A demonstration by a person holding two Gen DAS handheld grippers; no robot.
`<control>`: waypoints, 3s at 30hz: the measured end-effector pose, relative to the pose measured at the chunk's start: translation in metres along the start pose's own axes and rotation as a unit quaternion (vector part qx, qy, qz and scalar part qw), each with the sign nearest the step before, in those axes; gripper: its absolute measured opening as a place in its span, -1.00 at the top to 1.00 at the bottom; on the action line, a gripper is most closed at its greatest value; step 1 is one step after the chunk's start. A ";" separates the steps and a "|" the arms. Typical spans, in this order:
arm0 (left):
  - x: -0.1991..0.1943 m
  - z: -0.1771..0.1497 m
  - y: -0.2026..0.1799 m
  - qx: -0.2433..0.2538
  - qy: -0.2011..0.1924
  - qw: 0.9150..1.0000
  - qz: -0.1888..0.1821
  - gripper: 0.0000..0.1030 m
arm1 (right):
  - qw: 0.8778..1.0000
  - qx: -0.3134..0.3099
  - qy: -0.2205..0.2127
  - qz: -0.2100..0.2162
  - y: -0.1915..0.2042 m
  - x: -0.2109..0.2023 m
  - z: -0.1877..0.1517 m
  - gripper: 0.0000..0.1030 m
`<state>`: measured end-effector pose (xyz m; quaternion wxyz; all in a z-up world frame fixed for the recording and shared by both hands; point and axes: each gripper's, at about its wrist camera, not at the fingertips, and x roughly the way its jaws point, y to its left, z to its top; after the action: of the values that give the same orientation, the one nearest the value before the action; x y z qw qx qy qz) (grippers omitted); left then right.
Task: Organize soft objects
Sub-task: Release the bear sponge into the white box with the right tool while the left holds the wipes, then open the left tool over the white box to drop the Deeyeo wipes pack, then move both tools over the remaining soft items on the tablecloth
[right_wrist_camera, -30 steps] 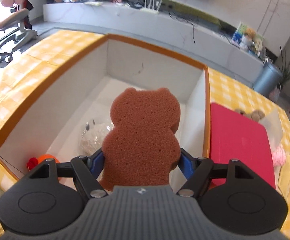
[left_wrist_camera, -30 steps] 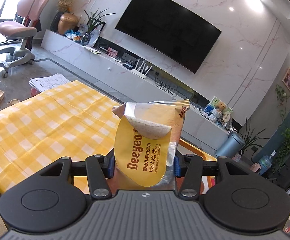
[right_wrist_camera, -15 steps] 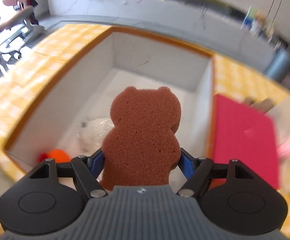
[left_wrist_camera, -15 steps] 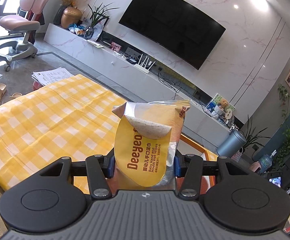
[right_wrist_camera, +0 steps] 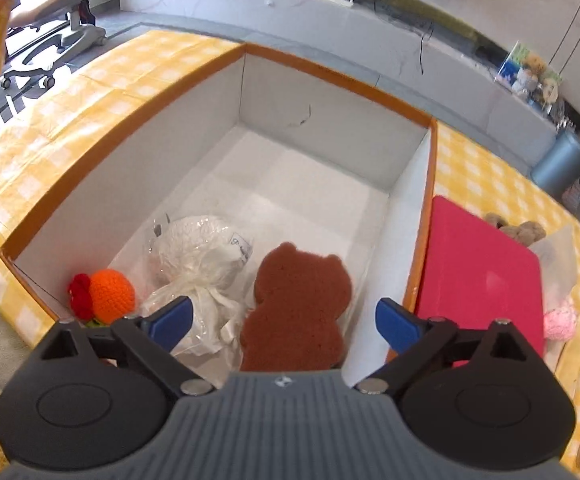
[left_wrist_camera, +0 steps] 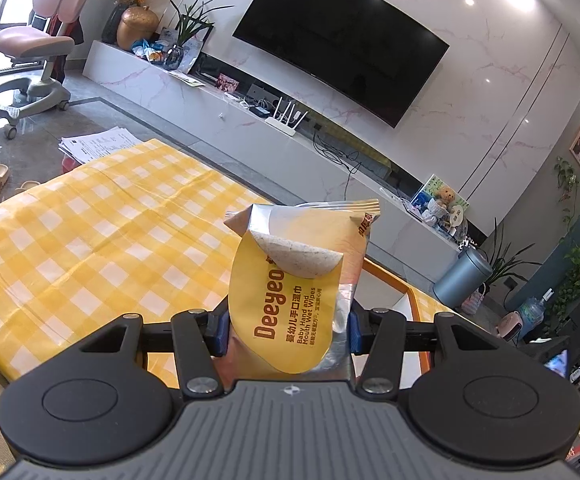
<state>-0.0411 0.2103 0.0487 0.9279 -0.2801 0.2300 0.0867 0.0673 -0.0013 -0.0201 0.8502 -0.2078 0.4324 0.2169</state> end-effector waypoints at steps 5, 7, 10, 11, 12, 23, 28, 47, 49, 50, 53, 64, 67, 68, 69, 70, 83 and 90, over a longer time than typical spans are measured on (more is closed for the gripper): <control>0.003 -0.001 -0.001 0.009 0.001 1.000 0.000 -0.14 | 0.999 0.022 -0.034 0.021 -0.011 -0.015 -0.002 -0.87; 0.005 -0.002 -0.002 0.014 0.004 1.000 -0.007 -0.14 | 0.998 0.037 -0.048 0.024 -0.019 -0.020 -0.001 -0.87; 0.006 -0.004 -0.008 0.033 0.006 0.999 -0.022 -0.14 | 0.996 0.056 -0.071 0.013 -0.030 -0.027 0.001 -0.87; 0.007 -0.005 -0.011 0.042 0.007 0.999 -0.024 -0.14 | 0.995 0.062 -0.078 0.014 -0.035 -0.030 0.001 -0.87; 0.008 -0.006 -0.014 0.051 0.008 0.998 -0.025 -0.14 | 0.994 0.069 -0.083 0.017 -0.040 -0.032 0.002 -0.87; 0.060 -0.034 -0.057 0.140 0.073 0.986 0.052 -0.14 | 0.983 0.115 -0.135 0.054 -0.073 -0.036 -0.016 -0.87; 0.074 -0.052 -0.069 0.193 0.081 0.972 0.108 -0.14 | 0.981 0.088 -0.161 0.059 -0.073 -0.034 -0.034 -0.87; 0.069 -0.059 -0.096 0.233 0.020 0.961 0.149 -0.75 | 0.971 0.130 -0.182 0.086 -0.107 -0.034 -0.050 -0.87; 0.067 -0.057 -0.097 0.227 0.020 0.963 0.143 -0.76 | 0.970 0.134 -0.181 0.088 -0.106 -0.035 -0.053 -0.87; 0.067 -0.057 -0.096 0.226 0.021 0.964 0.141 -0.76 | 0.970 0.136 -0.180 0.090 -0.107 -0.035 -0.054 -0.87; 0.065 -0.059 -0.097 0.229 0.022 0.963 0.144 -0.76 | 0.969 0.138 -0.182 0.092 -0.105 -0.037 -0.057 -0.87; 0.051 -0.062 -0.116 0.270 0.012 0.955 0.121 -0.76 | 0.968 0.134 -0.195 0.088 -0.110 -0.047 -0.060 -0.87; 0.048 -0.065 -0.121 0.273 0.008 0.955 0.119 -0.76 | 0.967 0.137 -0.198 0.088 -0.113 -0.051 -0.061 -0.87; 0.047 -0.066 -0.122 0.275 0.007 0.954 0.119 -0.76 | 0.966 0.138 -0.198 0.088 -0.114 -0.052 -0.061 -0.87; 0.046 -0.067 -0.124 0.277 0.007 0.953 0.119 -0.76 | 0.966 0.139 -0.200 0.088 -0.116 -0.054 -0.061 -0.87; 0.044 -0.067 -0.126 0.279 0.006 0.953 0.119 -0.75 | 0.965 0.140 -0.203 0.088 -0.117 -0.056 -0.061 -0.87; 0.018 -0.072 -0.171 0.285 -0.006 0.954 0.087 -0.73 | 0.962 0.134 -0.232 0.045 -0.147 -0.097 -0.067 -0.88; 0.027 -0.094 -0.207 0.298 0.013 0.953 0.045 -0.74 | 0.955 0.183 -0.234 0.004 -0.199 -0.114 -0.086 -0.88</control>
<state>0.0072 -0.0134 0.0660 0.9614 0.0184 0.2696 0.0520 0.0597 -0.2324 0.0606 0.9502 0.0098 0.2541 0.1800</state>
